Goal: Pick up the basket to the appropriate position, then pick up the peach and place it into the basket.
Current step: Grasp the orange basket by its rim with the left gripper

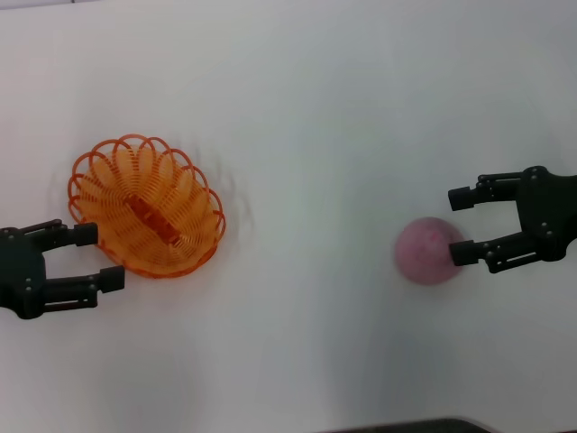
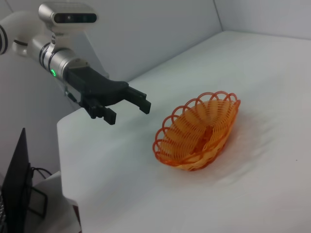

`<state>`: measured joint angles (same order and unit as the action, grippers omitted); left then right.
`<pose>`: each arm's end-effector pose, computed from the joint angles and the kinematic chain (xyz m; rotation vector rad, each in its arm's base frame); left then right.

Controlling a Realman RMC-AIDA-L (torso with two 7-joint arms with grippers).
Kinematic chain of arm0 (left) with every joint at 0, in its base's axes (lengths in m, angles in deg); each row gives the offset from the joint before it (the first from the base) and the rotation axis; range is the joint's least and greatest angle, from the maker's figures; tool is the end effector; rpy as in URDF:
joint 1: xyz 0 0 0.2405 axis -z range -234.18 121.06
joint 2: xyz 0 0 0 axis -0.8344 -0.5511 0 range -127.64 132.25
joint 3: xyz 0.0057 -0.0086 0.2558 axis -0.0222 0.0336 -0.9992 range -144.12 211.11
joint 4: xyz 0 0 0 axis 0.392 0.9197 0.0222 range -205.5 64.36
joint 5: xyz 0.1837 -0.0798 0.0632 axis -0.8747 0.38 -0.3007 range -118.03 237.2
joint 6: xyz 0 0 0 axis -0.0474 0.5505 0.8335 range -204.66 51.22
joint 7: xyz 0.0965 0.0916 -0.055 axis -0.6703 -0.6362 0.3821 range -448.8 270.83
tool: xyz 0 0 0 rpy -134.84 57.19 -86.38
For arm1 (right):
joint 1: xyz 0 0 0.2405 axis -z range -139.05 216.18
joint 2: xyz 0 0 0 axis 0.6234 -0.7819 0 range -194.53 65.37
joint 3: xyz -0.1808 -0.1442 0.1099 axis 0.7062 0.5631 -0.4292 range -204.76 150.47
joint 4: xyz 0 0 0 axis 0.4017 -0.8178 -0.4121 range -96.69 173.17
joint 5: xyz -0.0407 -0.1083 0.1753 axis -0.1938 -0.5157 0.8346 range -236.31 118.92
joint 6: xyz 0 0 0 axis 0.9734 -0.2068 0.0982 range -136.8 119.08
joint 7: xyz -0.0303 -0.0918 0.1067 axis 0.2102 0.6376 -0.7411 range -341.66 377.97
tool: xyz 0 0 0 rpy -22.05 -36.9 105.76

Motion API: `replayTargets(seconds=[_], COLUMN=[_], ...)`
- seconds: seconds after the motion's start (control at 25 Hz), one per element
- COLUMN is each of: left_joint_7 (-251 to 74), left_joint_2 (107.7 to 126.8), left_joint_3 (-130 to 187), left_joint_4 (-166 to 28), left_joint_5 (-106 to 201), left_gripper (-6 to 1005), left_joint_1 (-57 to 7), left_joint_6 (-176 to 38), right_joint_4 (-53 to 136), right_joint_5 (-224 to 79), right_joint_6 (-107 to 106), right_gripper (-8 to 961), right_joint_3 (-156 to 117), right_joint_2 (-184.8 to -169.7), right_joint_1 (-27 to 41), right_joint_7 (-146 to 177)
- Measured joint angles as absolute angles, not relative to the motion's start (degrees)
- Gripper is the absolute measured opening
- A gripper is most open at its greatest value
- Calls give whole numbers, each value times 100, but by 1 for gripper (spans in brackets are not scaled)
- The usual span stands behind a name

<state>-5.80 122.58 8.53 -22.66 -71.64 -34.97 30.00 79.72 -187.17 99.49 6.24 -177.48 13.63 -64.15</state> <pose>-0.3127 0.2540 0.0329 -2.7674 -0.8869 -0.6167 0.3085 0.2694 0.0516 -2.9350 0.7862 0.5372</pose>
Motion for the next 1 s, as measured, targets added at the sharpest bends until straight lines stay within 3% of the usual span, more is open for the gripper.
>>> replayTargets(seconds=[0.4,1.0], left_joint_7=[-1175,-797], left_joint_2=[12263,12240], left_joint_3=[1297,1425], left_joint_4=[-2727,-2434], left_joint_5=[-7101,-6922], left_gripper=[877,877], left_joint_1=[-3565,-3466], left_joint_6=[2938,3000], right_joint_4=[7673,7673], right_joint_5=[-18674,-18711], right_joint_6=[9799,9795], right_gripper=[916,908], right_joint_3=[386,400], right_joint_2=[-17855,-17873], right_joint_1=[1423,1414], right_joint_7=[-6061,-6061])
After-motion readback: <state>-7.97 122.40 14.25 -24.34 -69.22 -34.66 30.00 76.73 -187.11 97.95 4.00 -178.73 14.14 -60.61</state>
